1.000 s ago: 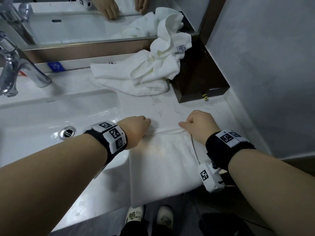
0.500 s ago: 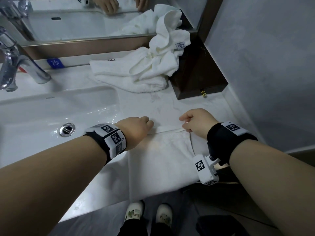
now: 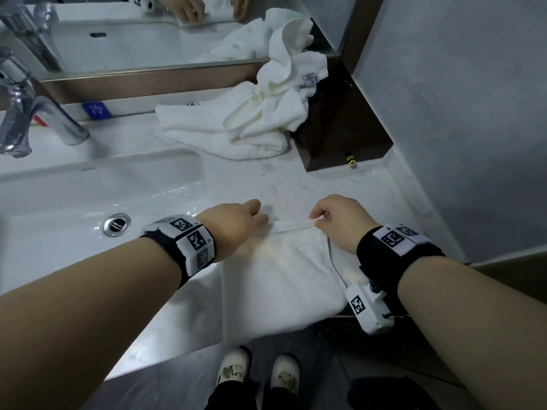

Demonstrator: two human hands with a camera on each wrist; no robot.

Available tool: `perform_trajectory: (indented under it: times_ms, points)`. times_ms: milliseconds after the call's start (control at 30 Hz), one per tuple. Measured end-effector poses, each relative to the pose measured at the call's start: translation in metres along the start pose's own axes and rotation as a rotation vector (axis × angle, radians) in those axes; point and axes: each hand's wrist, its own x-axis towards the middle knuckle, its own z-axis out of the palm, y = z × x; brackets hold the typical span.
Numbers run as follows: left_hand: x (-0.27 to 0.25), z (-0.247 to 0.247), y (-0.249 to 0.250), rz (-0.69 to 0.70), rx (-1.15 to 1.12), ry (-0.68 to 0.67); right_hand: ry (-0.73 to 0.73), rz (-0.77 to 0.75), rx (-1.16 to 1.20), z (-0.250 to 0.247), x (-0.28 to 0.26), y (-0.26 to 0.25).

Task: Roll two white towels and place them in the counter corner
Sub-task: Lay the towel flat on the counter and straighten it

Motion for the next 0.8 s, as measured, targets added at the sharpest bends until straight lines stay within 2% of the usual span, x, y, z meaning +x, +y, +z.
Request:
perform_trajectory:
  times_ms: [233,333,467,633,800]
  points:
    - [-0.005,0.012,-0.007,0.052,-0.136,0.098,-0.013,-0.03,0.002,0.005,-0.001,-0.001]
    - [-0.004,0.008,-0.009,0.045,-0.205,0.1,-0.009,-0.037,-0.031,0.004,-0.002,-0.001]
    - [-0.007,0.008,-0.009,-0.031,-0.268,0.078,0.067,-0.057,0.016,0.006,-0.01,0.002]
    - [-0.004,0.012,-0.009,-0.089,-0.339,0.13,0.152,-0.088,0.044,0.013,-0.018,0.005]
    - [0.0,0.012,-0.014,-0.194,-0.415,0.156,0.114,-0.024,0.059,0.009,-0.016,0.005]
